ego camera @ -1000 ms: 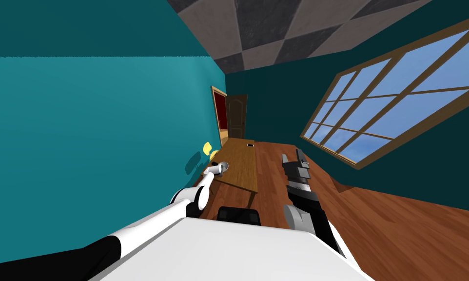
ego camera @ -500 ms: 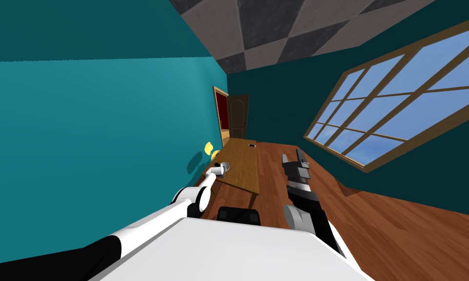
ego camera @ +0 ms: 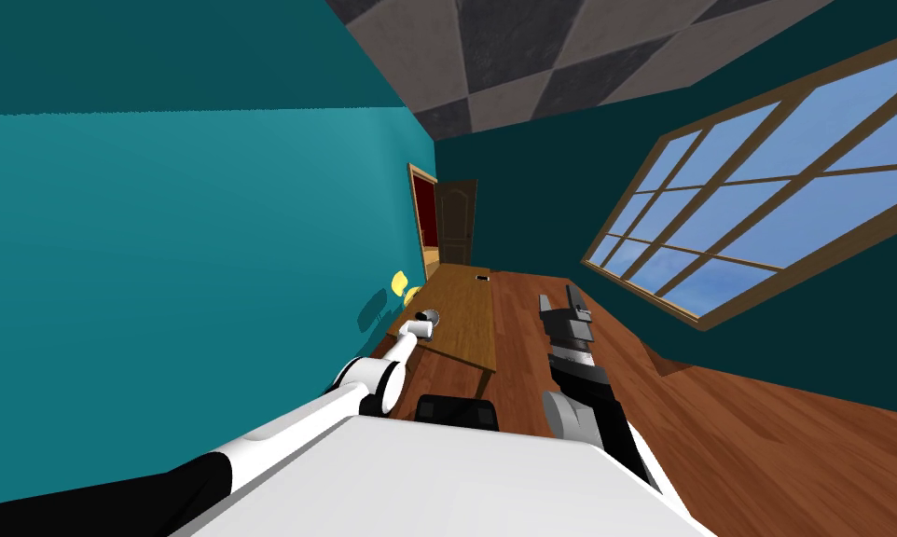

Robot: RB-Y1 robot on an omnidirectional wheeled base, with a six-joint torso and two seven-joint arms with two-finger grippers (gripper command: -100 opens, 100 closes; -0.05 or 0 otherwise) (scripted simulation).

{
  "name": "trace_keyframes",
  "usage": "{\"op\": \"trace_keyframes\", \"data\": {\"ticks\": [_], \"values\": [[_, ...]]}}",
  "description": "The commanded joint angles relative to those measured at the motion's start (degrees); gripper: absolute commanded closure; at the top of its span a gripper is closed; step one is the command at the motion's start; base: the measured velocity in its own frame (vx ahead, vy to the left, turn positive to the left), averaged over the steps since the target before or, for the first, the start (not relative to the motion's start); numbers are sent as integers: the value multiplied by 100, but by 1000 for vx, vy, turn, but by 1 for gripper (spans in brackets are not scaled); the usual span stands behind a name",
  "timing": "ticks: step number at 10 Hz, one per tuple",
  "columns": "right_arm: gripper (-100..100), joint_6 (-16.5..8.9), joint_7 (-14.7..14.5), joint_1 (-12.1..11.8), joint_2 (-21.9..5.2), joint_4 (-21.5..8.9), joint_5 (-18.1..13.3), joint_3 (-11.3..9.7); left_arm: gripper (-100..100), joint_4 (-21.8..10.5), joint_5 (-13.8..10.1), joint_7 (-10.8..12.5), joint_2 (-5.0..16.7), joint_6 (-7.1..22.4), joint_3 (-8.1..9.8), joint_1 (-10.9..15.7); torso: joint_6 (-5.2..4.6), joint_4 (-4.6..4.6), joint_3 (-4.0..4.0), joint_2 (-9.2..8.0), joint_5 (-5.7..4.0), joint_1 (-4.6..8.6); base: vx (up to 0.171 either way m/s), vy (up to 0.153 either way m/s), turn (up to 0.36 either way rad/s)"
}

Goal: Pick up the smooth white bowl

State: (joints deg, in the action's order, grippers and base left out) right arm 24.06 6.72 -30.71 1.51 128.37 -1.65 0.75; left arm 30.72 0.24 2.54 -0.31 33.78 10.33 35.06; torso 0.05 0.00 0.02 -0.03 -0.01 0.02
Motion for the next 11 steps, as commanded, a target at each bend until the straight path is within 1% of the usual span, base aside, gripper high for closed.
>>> {"op": "trace_keyframes", "data": {"ticks": [1, 7, 9, 10, 11], "values": [[0, 0, 0, 0, 0, 0, 0, 0, -100, 1, -6, 2, 2, -9, -16, -7, 0, 0, 0, 0, 0, 0, 0, 0, 0], [0, 0, 0, 0, 0, 0, 0, 0, -100, 1, -6, 2, 2, -9, -16, -7, 0, 0, 0, 0, 0, 0, 0, 0, 0], [0, 0, 0, 1, 0, 0, 0, -1, -100, -169, -362, -206, 303, -144, 89, -68, -2, -1, 3, -5, -2, 10, -21, -41, -181], [0, 0, 0, 1, 0, 0, 0, -1, -100, -78, -362, -206, 303, -144, 89, -68, -2, -2, 6, -10, -3, 14, -15, -27, -137], [0, 0, 0, 1, 0, 0, 0, 0, -100, -255, -540, -310, 453, -212, 141, -99, -2, -2, 4, -6, -3, 10, -11, -33, -185]]}}
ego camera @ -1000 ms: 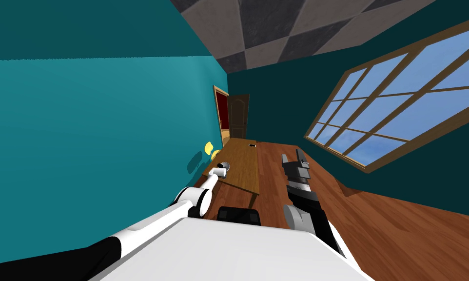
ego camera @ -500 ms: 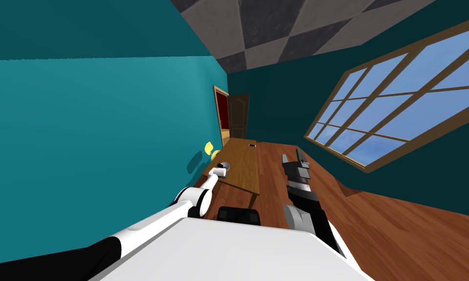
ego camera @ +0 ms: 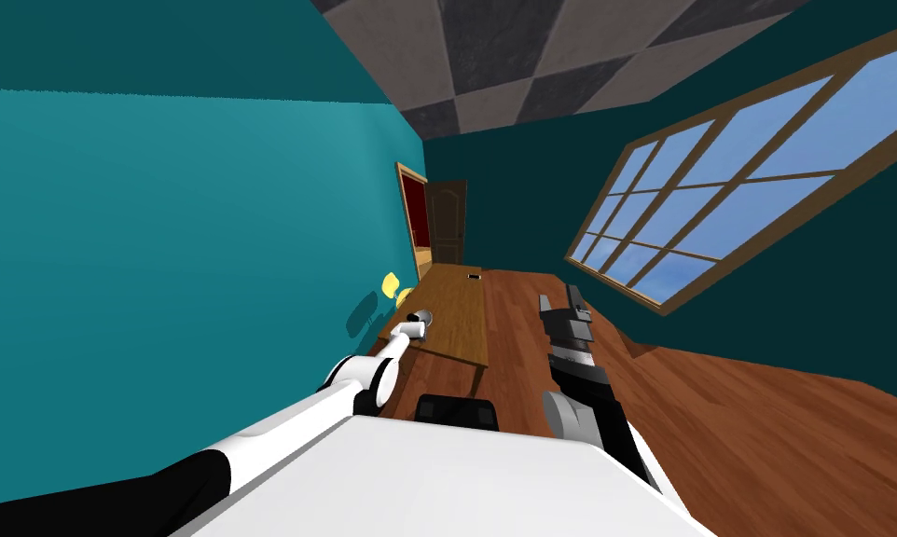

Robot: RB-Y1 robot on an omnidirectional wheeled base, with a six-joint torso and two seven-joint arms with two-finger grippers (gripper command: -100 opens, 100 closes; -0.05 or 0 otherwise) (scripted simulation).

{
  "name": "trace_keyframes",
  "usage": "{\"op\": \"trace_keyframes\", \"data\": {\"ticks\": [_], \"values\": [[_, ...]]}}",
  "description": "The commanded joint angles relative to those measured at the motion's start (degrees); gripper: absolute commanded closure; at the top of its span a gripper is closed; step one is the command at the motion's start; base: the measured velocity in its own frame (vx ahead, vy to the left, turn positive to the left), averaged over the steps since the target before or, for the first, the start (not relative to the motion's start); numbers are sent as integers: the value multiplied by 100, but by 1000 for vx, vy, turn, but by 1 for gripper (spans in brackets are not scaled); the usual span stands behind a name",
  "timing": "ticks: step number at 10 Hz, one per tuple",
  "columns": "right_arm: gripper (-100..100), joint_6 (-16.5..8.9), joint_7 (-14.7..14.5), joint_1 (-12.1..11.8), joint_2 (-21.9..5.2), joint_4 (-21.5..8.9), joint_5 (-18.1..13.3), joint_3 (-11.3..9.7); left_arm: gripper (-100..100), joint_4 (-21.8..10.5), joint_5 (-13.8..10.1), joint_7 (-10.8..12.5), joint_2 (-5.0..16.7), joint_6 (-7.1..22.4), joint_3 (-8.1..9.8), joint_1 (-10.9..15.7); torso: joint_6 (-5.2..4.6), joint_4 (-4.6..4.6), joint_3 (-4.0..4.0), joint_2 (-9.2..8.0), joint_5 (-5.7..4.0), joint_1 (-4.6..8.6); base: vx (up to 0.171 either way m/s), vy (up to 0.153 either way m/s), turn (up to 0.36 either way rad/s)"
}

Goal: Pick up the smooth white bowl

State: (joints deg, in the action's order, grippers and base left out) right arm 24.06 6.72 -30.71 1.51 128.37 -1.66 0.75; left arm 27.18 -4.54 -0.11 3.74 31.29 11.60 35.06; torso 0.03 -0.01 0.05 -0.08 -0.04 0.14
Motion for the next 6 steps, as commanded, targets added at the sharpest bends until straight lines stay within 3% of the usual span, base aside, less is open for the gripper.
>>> {"op": "trace_keyframes", "data": {"ticks": [1, 2, 4, 6], "values": [[0, 0, 0, 0, 0, 0, 0, 0, -100, 14, -240, -148, 198, -31, 67, -129, 0, 0, 0, 0, 0, 0, -11, -46, -255], [0, 0, 0, 0, 0, 0, 0, 0, -100, -71, -418, -252, 349, -99, 119, -160, 0, 0, 0, -1, -1, 3, -18, -54, -181], [0, 0, 0, 0, 0, 0, 0, 0, -100, -71, -418, -252, 349, -99, 119, -160, 1, -1, 2, -3, -1, 2, -11, -23, -70], [0, 0, 0, 0, 0, 0, 0, 0, -100, -242, -773, -459, 649, -234, 224, -221, 0, -1, 0, 1, 1, -7, -8, -27, -214]]}}
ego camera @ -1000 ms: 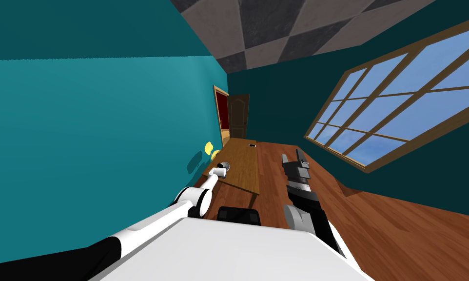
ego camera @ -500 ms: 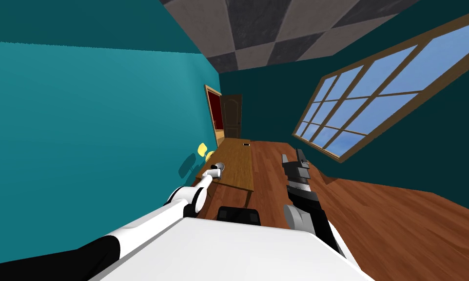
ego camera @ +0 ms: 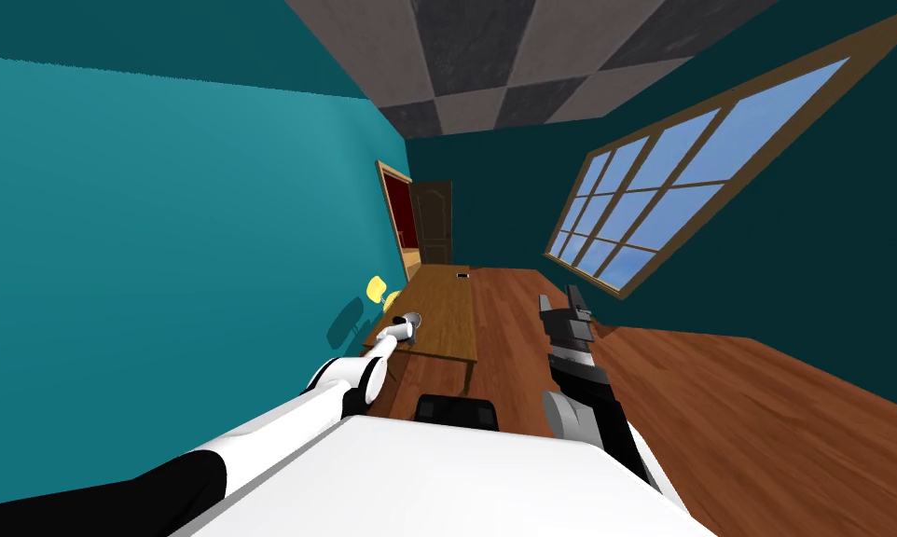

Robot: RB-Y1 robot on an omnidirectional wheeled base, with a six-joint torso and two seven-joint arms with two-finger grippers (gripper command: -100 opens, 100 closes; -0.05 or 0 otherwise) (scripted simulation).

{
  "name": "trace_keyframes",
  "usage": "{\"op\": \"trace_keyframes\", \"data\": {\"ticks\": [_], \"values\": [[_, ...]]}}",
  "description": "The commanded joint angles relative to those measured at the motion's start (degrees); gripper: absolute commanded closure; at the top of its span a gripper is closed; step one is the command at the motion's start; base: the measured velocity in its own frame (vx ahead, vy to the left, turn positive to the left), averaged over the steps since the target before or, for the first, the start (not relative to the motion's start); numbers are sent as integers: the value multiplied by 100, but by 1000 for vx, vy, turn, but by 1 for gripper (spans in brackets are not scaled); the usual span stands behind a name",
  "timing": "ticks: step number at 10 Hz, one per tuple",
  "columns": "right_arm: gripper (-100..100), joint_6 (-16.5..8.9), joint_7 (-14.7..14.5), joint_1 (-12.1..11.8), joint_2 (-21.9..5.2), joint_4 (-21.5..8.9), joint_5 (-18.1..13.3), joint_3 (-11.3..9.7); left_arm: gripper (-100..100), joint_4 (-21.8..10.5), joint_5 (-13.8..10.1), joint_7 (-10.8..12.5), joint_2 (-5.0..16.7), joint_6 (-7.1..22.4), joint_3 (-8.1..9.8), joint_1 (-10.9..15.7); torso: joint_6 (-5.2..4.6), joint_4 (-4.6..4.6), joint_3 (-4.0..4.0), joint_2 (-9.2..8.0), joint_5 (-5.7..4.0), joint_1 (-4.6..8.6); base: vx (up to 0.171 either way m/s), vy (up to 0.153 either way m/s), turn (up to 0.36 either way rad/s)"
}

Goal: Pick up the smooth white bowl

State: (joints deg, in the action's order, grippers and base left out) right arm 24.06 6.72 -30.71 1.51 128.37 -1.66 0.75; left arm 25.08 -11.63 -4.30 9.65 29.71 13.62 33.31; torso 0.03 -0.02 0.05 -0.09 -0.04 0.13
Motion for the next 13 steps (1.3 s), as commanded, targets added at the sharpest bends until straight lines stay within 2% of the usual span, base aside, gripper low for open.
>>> {"op": "trace_keyframes", "data": {"ticks": [1, 3, 5, 7, 10, 11, 13], "values": [[0, 0, 0, 0, 0, 0, 0, 0, -100, -117, -242, -144, 208, -143, 74, -78, 0, 0, 0, 0, 0, 0, -17, -59, -234], [0, 0, 0, -1, 0, 0, 0, 0, -100, 43, -242, -144, 208, -143, 74, -78, 2, -1, 2, -4, -1, 4, -11, -27, -36], [0, 0, 0, -1, 0, 0, 0, 1, -100, -115, -242, -144, 208, -143, 74, -78, 3, 1, -2, 4, 2, -11, 5, 4, 7], [0, 0, 0, 0, 0, 0, 0, 0, -100, -288, -598, -352, 508, -279, 179, -139, 0, 1, -2, 3, 2, -7, -6, -34, -227], [0, 0, 0, -1, 0, 0, 0, 1, -100, -211, -579, -337, 495, -235, 174, -174, 4, 0, 0, 1, 1, -6, -4, -18, -18], [0, 0, 0, -1, 0, 0, 0, 1, 100, -223, -583, -340, 497, -247, 175, -169, 3, 0, -1, 2, 2, -10, 0, 0, 0], [0, 0, 0, -1, 0, 0, 0, 1, 100, -202, -587, -333, 511, -263, 182, -145, 3, 19, -11, 3, 13, -15, 6, 2, 0]]}}
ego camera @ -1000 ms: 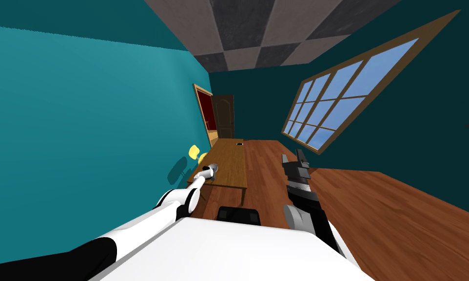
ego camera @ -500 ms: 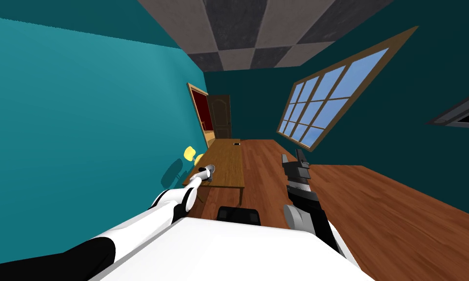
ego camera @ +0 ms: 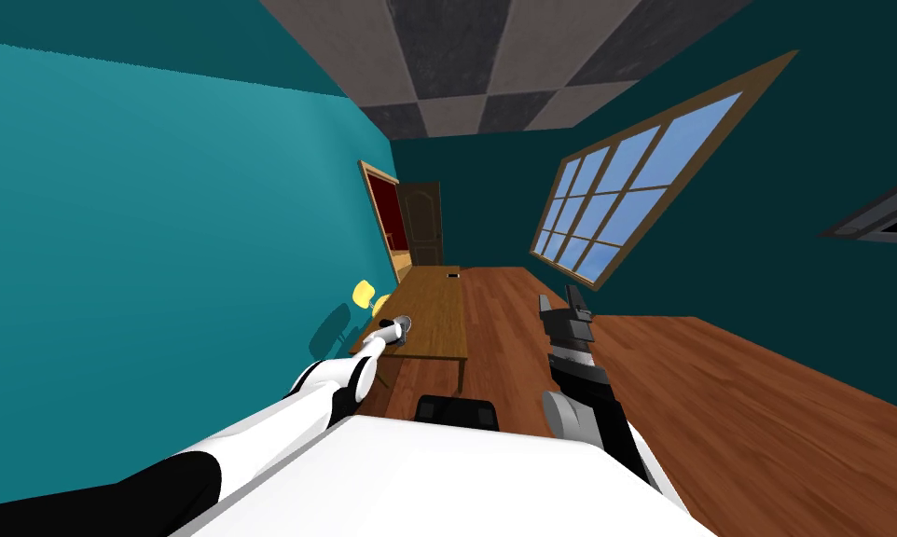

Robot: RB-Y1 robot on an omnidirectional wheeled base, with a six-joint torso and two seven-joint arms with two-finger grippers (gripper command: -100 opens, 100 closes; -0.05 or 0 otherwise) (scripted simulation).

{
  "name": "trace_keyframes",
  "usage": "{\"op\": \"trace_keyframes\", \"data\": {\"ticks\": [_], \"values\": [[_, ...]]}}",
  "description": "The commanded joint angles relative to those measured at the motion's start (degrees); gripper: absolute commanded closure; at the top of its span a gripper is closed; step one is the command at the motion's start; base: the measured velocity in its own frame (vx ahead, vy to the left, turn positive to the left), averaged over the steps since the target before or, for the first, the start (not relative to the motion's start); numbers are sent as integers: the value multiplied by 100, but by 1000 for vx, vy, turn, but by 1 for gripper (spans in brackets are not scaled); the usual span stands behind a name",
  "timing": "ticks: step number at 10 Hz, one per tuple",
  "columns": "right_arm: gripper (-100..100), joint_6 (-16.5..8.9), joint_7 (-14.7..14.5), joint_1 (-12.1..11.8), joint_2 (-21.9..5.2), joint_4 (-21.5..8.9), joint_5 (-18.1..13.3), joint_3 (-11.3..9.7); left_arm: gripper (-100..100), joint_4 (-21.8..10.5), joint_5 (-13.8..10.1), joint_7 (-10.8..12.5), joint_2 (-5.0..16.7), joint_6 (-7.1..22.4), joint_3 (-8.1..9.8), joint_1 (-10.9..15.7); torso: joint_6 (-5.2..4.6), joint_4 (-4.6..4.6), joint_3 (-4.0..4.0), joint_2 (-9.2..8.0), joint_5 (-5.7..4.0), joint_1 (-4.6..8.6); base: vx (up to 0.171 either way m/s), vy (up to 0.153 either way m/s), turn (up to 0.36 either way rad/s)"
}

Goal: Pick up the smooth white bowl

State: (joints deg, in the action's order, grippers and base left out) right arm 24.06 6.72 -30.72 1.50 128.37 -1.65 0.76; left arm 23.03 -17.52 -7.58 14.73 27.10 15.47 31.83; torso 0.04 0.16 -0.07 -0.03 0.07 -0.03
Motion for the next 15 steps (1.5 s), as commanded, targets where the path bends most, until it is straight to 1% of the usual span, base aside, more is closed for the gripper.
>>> {"op": "trace_keyframes", "data": {"ticks": [1, 2, 3, 4, 5, 7, 8, 9, 10, 11, 12, 15], "values": [[0, 0, 0, 0, 0, 0, 0, 0, 100, 0, 0, 0, 0, 0, 0, 0, 0, 0, 0, 0, 0, 0, 0, 0, 0], [0, 0, 0, 0, 0, 0, 0, 0, 100, 0, -1, 1, 0, 0, 1, 0, 0, 0, 0, 1, 0, 1, 0, 0, 0], [0, 0, 0, 0, 0, 0, 0, 0, 0, -1, -2, 3, 0, 0, 2, -1, -1, 0, 0, 1, -1, 1, 0, 0, 0], [0, 0, 0, 0, 0, 0, 0, 0, 100, 2, 169, 80, -150, 50, -58, 40, -1, 0, 0, 1, -1, 2, 0, 31, 193], [0, 0, 0, -1, 0, 0, 0, 1, 100, -171, 169, 80, -150, 50, -58, 40, 4, 3, -2, 1, -1, -7, 9, 32, 77], [0, 0, 0, 0, 0, 0, 0, 0, 100, 2, 169, 80, -150, 50, -58, 40, 6, 23, -12, 2, 8, -11, 2, 7, -11], [0, 0, 0, 0, 0, 0, 0, 0, 100, 87, 347, 184, -301, 117, -110, 71, 6, 22, -12, 1, 7, -7, -2, 19, 165], [0, 0, 0, -1, 0, 0, 0, 1, 100, 234, 347, 184, -301, 117, -110, 71, 9, 21, -10, 0, 6, -10, 5, 17, 105], [0, 0, 0, 0, 0, 0, 0, 0, 100, 87, 347, 184, -301, 117, -110, 71, 4, 21, -13, 5, 6, -10, 6, 10, -5], [0, 0, 0, 0, 0, 0, 0, 0, 100, 173, 525, 287, -451, 185, -163, 102, 3, 23, -14, 5, 7, -8, 7, 27, 166], [0, 0, 0, -1, 0, 0, 0, 1, 100, 173, 525, 287, -451, 185, -163, 102, 7, 23, -13, 4, 6, -11, 8, 22, 95], [0, 0, 0, -1, -1, 0, 0, 1, 100, 429, 1058, 599, -901, 388, -320, 194, 6, 23, -14, 5, 6, -17, 10, 47, 210]]}}
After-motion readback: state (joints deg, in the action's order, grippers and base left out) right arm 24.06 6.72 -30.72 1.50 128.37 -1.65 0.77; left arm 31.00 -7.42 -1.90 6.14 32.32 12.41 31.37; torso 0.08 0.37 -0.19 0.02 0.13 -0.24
